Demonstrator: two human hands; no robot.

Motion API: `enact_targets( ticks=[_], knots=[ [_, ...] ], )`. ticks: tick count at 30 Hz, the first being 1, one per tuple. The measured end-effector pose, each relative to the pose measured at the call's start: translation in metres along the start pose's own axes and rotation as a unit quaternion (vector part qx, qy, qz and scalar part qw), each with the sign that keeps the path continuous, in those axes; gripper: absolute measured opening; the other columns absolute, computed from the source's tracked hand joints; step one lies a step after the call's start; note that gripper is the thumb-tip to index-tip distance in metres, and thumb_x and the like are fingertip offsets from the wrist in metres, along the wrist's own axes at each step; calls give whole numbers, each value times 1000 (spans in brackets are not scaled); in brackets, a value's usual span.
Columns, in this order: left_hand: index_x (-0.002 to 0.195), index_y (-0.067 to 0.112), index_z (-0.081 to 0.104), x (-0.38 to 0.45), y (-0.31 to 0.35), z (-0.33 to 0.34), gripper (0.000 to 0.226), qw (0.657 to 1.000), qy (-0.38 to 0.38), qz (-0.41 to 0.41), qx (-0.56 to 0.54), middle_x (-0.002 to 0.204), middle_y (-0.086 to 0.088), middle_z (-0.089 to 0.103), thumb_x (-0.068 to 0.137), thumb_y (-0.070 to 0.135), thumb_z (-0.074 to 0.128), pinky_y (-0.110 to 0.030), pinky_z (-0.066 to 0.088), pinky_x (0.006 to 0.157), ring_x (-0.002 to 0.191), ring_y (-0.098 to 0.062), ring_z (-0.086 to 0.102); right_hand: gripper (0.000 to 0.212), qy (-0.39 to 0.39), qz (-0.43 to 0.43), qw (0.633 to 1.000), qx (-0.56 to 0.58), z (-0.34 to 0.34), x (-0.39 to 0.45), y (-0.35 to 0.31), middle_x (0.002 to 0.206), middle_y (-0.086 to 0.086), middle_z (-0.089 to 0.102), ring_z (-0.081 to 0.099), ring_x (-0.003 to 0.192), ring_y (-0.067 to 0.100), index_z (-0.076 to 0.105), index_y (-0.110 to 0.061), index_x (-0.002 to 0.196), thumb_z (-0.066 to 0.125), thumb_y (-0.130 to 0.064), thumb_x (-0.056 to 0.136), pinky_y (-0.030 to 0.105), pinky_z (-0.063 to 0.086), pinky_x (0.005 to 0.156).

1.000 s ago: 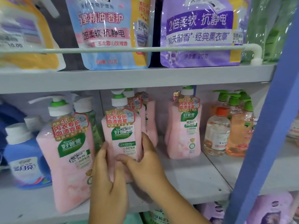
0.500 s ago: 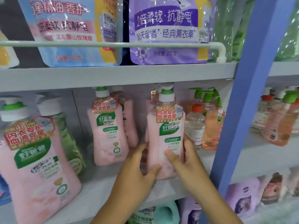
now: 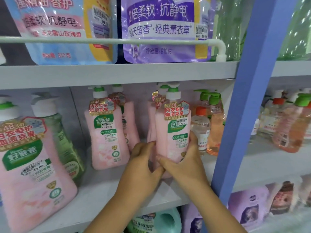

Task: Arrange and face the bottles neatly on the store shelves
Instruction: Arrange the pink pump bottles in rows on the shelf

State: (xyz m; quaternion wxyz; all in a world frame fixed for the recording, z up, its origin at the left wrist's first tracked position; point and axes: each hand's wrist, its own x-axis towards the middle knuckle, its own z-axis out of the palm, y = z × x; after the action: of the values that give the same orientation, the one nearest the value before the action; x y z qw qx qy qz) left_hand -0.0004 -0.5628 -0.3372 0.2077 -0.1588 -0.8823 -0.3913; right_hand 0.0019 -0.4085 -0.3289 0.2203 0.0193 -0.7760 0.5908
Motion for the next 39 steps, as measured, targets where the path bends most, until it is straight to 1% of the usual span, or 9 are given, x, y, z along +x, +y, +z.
enact_targets(
  ticks=[3,8,16,25,28,31,34,36,39],
  knots=[
    [158,39,23,7,-4,-7,83,997,-68,-26,-29,155,27,25,90,42,71,-18,22,117,144,5,24,105,1,-3,1000,-14,2,2,1,120,-27,62,59,105,-14,31,-48,136,96,-33,55,5,48,82],
    [152,52,28,13,-17,-3,86,981,-148,-48,-117,150,28,48,81,50,77,-38,42,115,140,1,45,120,14,-9,999,-29,6,1,7,127,-16,62,62,115,6,28,-38,146,84,-58,42,36,57,94],
    [154,49,27,19,-22,-4,84,973,-180,-28,-139,152,25,47,82,53,71,-36,40,118,139,5,45,104,13,-28,1000,0,11,8,9,124,-15,63,61,113,4,32,-45,136,92,-43,51,15,49,85],
    [151,44,40,13,-20,-2,77,980,-126,-48,-143,145,23,55,84,47,78,-35,44,114,133,5,51,104,38,-43,998,2,16,12,20,128,-8,59,59,121,14,32,-49,137,88,-49,49,42,55,97],
    [136,61,42,-1,-11,-13,63,987,-72,-60,-131,138,36,50,88,41,77,-30,44,114,128,16,48,114,41,-49,998,-13,15,13,24,132,-6,55,55,125,17,31,-41,145,89,-53,48,45,54,99],
    [131,52,54,-39,0,-50,44,991,43,-45,-116,137,37,53,92,40,70,-27,43,113,129,12,49,126,47,-50,998,-4,10,1,19,144,-13,38,47,135,8,21,-37,153,94,-48,51,32,49,107],
    [115,27,70,-83,4,-103,22,968,246,46,17,133,18,64,94,28,64,-19,40,110,129,-3,55,85,124,-202,971,-17,13,-44,-8,143,-11,37,41,136,-1,35,-19,147,83,-23,77,14,37,109],
    [108,11,69,-101,-16,-134,23,919,382,42,85,129,-7,66,89,22,62,-35,40,113,127,-25,57,48,128,-301,945,-2,30,-68,-27,131,2,54,51,129,11,53,-10,128,68,-22,84,20,37,108],
    [127,15,58,-110,-51,-164,48,877,472,-64,65,138,-13,56,87,40,68,-51,40,113,130,-33,52,32,-44,-196,978,59,78,-46,-52,121,-12,61,60,116,7,59,-36,116,70,-29,87,23,48,100]
  ],
)
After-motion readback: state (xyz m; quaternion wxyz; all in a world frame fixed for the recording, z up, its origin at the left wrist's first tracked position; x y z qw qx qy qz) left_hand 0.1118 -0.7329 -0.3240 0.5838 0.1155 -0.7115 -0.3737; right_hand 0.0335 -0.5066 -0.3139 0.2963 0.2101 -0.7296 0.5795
